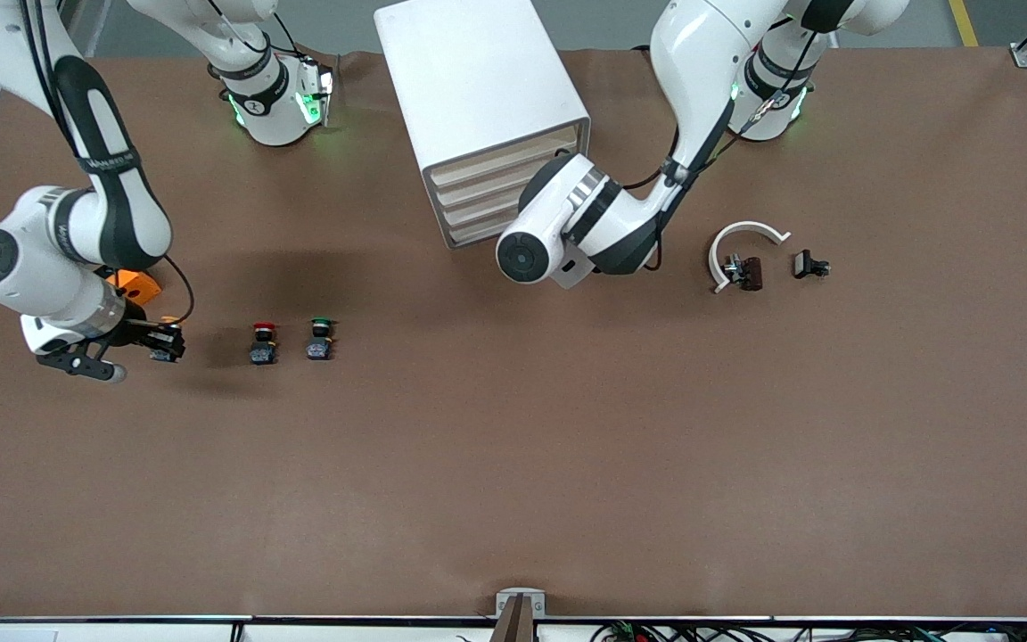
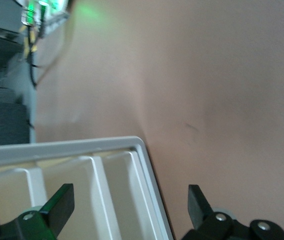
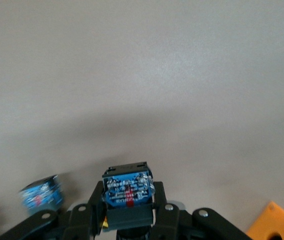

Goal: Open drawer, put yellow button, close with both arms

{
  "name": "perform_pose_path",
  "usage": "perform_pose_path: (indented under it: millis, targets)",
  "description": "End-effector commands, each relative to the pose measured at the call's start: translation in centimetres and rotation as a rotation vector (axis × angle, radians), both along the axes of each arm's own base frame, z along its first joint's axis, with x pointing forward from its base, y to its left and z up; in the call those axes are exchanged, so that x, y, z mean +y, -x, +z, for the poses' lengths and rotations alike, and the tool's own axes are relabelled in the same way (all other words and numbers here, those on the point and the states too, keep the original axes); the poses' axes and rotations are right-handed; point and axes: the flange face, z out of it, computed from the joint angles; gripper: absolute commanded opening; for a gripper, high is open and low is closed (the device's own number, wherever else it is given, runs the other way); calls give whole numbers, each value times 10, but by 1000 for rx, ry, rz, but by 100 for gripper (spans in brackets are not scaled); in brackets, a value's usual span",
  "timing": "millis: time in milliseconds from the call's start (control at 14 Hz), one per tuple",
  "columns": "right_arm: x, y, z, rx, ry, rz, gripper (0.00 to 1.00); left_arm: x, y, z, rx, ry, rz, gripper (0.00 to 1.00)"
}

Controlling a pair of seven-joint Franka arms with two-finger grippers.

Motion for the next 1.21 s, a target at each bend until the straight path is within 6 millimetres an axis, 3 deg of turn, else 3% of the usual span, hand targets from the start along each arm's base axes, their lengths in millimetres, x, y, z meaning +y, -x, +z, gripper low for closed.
perform_pose_path:
  millis: [0,286,571,714,786,929,1143]
  targets:
    - [32,-13,61,47,-18,-46,0,4,-5,13,61,-4,26,100]
    - [85,-16,109,106,-14,-99,0,29,-41,31,128,62,150,100]
    - [150,-16,147,143,10,-147,0,35,-39,32,161,49,148,100]
    - [183,-13,161,149,20,-189,0,28,-36,33,227,112,200,100]
    - [201,-10,165,153,15,-206,0,37,-46,33,255,144,246,100]
    - [242,-3,172,152,-13,-265,0,33,-47,35,305,194,289,100]
    - [279,2,182,135,-24,-318,0,32,-51,20,384,239,356,100]
